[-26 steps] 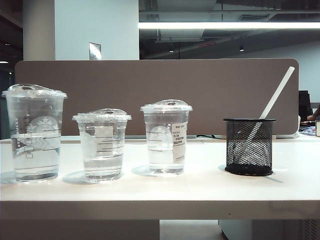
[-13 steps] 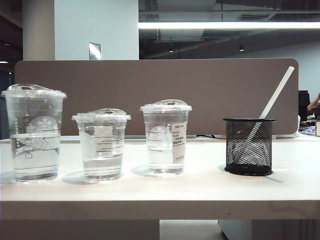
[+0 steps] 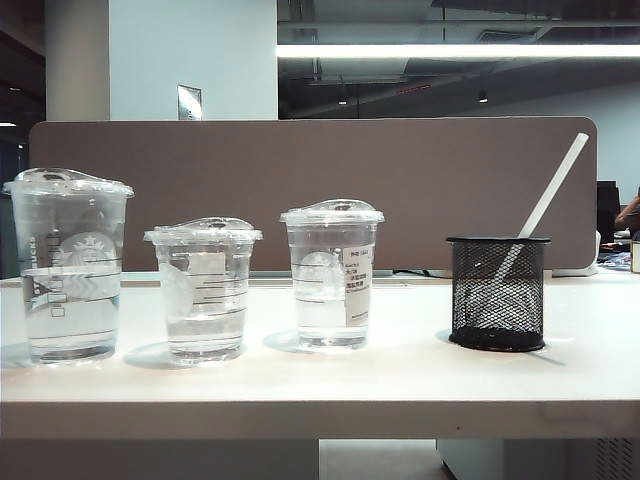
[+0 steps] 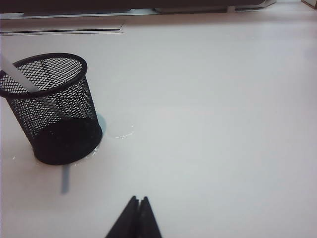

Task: Pick up the straw and insert it into the small coffee cup.

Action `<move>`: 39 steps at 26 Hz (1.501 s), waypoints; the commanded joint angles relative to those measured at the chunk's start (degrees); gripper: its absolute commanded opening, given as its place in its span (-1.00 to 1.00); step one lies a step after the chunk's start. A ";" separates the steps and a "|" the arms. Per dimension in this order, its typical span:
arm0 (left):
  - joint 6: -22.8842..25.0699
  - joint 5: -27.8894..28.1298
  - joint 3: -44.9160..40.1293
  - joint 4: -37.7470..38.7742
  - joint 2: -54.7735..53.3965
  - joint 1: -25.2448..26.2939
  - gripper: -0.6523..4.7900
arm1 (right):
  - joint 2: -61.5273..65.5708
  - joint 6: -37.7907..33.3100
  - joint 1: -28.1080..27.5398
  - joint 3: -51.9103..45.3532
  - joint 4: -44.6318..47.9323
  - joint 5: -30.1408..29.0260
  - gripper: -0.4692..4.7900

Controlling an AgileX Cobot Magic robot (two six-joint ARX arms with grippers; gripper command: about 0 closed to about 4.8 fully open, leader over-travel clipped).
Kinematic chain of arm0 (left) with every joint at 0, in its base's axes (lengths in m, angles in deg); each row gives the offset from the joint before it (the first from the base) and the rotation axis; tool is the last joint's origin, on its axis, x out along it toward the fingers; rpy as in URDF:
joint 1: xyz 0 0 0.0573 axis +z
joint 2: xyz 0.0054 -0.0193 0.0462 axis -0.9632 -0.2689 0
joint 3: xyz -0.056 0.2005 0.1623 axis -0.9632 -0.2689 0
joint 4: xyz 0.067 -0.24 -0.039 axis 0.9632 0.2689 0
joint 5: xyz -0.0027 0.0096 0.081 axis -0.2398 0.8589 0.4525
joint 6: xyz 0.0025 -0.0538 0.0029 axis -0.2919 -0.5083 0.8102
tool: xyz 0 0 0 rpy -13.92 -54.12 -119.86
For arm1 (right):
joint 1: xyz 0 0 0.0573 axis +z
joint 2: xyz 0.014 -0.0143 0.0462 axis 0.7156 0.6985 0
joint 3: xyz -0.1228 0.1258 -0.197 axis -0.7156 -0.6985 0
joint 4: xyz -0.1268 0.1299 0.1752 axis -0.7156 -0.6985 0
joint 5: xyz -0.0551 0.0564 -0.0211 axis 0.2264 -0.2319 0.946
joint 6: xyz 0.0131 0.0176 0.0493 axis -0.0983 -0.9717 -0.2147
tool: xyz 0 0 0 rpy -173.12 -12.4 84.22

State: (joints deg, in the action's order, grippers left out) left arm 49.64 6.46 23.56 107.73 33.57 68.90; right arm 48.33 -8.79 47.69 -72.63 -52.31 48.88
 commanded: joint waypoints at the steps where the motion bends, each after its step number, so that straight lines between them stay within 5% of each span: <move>1: 0.66 -5.64 9.57 20.00 -0.26 -0.07 -0.68 | -0.07 -0.09 0.04 0.20 -0.04 -0.31 -0.85; 9: -0.07 -7.52 25.62 52.78 -0.22 0.04 -0.67 | -0.07 -0.09 0.04 0.20 -0.04 -0.31 -0.85; 33: 0.31 -8.57 25.75 54.16 -0.22 0.07 -0.67 | -0.07 -0.26 0.09 0.22 -0.17 -2.25 -0.85; 39: 0.31 -8.59 25.75 54.18 -0.22 0.07 -0.67 | -0.07 -10.82 0.02 4.50 -1.18 -1.81 -0.86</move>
State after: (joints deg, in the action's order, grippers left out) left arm 49.73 -1.83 49.16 162.55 33.52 68.92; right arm 48.37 -15.85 47.71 -70.71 -54.89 45.73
